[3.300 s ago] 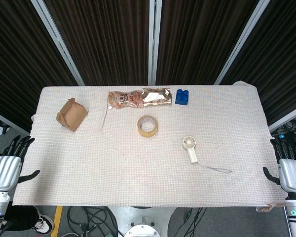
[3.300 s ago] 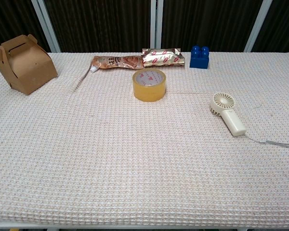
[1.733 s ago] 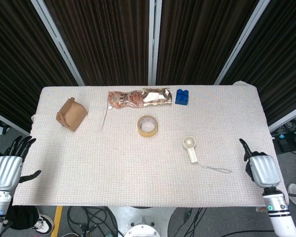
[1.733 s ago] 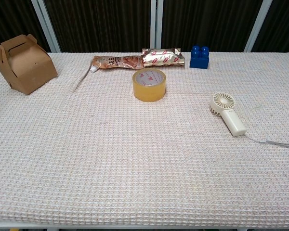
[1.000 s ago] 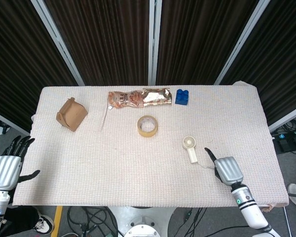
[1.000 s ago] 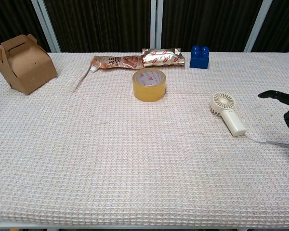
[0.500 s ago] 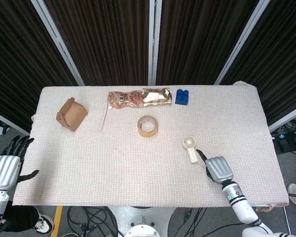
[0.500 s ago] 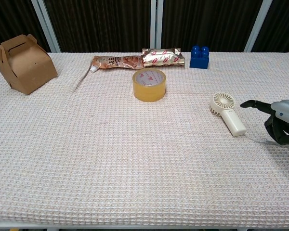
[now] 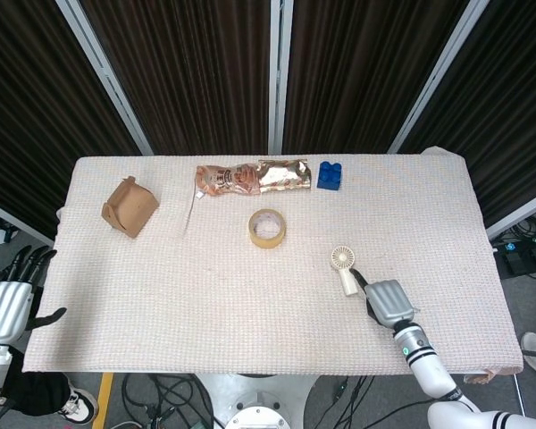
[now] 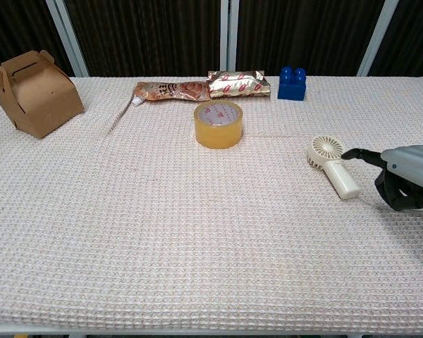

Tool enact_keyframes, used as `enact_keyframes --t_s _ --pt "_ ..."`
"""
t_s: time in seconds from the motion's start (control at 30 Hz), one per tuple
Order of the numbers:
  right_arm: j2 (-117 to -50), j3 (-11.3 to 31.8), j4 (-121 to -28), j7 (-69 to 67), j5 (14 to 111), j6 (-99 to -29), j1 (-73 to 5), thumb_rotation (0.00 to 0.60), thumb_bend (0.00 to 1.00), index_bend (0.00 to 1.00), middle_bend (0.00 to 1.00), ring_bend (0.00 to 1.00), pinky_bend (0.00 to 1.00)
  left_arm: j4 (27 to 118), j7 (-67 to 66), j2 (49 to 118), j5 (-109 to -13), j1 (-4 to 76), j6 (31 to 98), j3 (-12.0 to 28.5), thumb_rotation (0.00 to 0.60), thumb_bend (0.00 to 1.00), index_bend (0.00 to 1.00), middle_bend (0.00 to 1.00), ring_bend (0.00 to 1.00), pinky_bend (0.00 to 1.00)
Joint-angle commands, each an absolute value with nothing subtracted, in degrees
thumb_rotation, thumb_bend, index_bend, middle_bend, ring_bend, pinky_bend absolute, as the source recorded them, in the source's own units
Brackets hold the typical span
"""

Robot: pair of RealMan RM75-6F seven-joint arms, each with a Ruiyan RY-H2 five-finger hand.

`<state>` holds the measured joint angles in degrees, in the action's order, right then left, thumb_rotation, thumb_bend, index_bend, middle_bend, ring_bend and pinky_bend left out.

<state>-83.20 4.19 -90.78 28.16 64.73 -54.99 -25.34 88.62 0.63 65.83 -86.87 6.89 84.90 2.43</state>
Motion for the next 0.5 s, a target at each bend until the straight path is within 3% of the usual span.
enact_keyframes --t_s 0.03,0.5 --pt "-83.2 4.2 -91.1 28.4 64.2 -55.0 -25.8 0.6 1.0 0.0 0.94 0.84 0.77 88.6 0.7 65.8 -86.8 6.9 84.9 2.4 0.6 0.0 0.11 0.08 0.03 0.25" --pt "-83.2 3.2 -91.8 29.7 61.2 -55.1 -27.3 0.6 1.0 0.0 0.94 0.84 0.77 88.6 0.7 66.0 -86.9 6.9 84.7 2.3 0.6 0.0 0.11 0.08 0.03 0.25"
